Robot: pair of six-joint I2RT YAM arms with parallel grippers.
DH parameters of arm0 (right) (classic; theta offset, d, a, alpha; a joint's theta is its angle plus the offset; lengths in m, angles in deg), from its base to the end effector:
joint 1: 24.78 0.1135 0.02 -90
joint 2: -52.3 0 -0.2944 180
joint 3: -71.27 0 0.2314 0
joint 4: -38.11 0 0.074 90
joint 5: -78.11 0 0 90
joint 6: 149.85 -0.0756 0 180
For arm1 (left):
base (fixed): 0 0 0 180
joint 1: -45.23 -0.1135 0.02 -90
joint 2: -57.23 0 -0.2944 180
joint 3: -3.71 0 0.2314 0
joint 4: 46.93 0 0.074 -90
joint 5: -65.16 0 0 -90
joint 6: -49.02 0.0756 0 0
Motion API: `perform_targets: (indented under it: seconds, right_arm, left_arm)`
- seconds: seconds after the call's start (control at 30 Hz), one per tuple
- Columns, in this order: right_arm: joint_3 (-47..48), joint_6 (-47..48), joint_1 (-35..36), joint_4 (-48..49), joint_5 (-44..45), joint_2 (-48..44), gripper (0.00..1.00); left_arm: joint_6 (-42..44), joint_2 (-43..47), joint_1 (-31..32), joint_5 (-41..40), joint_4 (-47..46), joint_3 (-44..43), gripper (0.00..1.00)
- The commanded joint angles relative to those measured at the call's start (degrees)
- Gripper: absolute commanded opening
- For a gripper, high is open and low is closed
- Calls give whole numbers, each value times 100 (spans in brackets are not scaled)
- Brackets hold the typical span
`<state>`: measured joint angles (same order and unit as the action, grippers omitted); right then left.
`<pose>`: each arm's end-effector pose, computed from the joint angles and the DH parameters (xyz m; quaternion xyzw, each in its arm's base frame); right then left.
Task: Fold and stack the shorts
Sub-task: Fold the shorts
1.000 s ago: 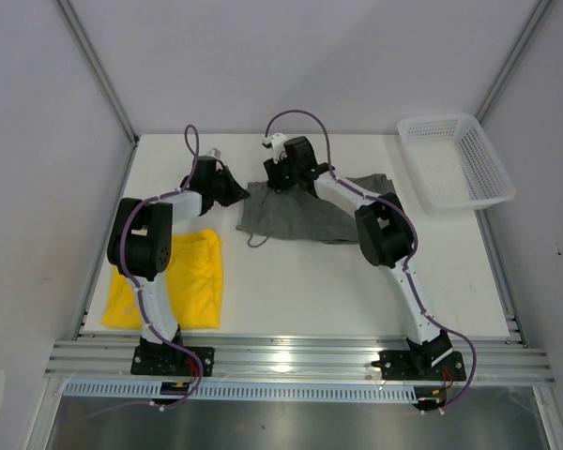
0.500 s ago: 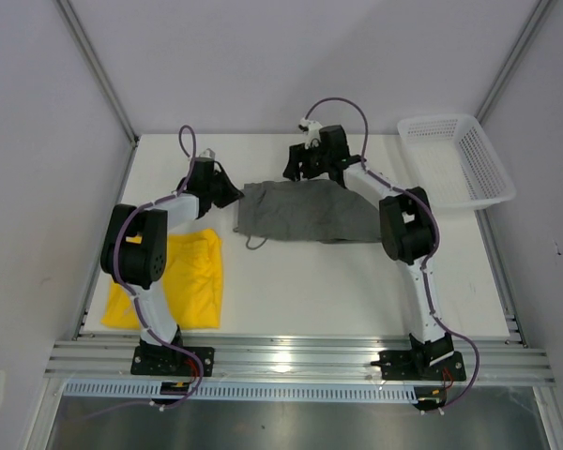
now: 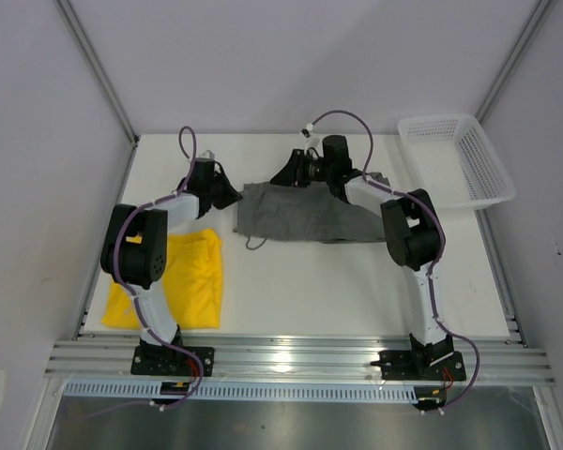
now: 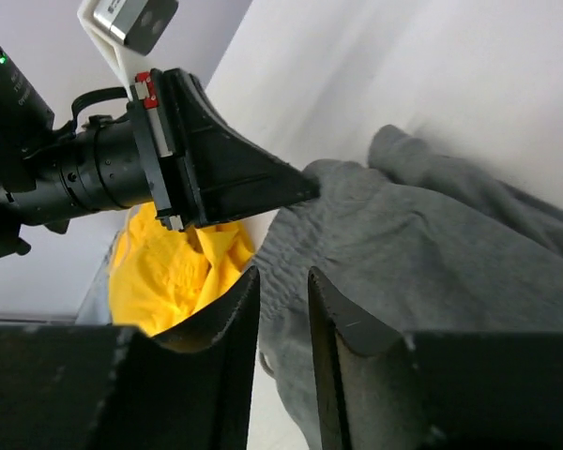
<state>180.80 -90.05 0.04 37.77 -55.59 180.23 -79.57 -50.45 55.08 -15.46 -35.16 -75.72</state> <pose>0.4703 0.2751 0.2313 -0.1812 0.7637 0.5181 0.3398 0.4186 -0.0852 0.1889 -0.1907 0.8837 -0.2403 0.3536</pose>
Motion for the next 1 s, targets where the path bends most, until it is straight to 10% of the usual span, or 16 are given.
perform_targets:
  seconds: [0.0,0.43,0.7,0.97]
  right_arm:
    - [-115,-908,76,989,-437,353,29]
    - [-63,-1208,-320,50,794,1225,19]
    - [-169,-620,-83,-274,785,216,42]
    - [-370,-592,427,-267,302,-217,47]
  left_arm:
    - [44,45,17,-121,54,-231,0]
    - [80,-78,35,-121,195,-389,0]
    - [71,-183,61,45,283,-521,7]
    - [97,421,-88,212,55,-12,75]
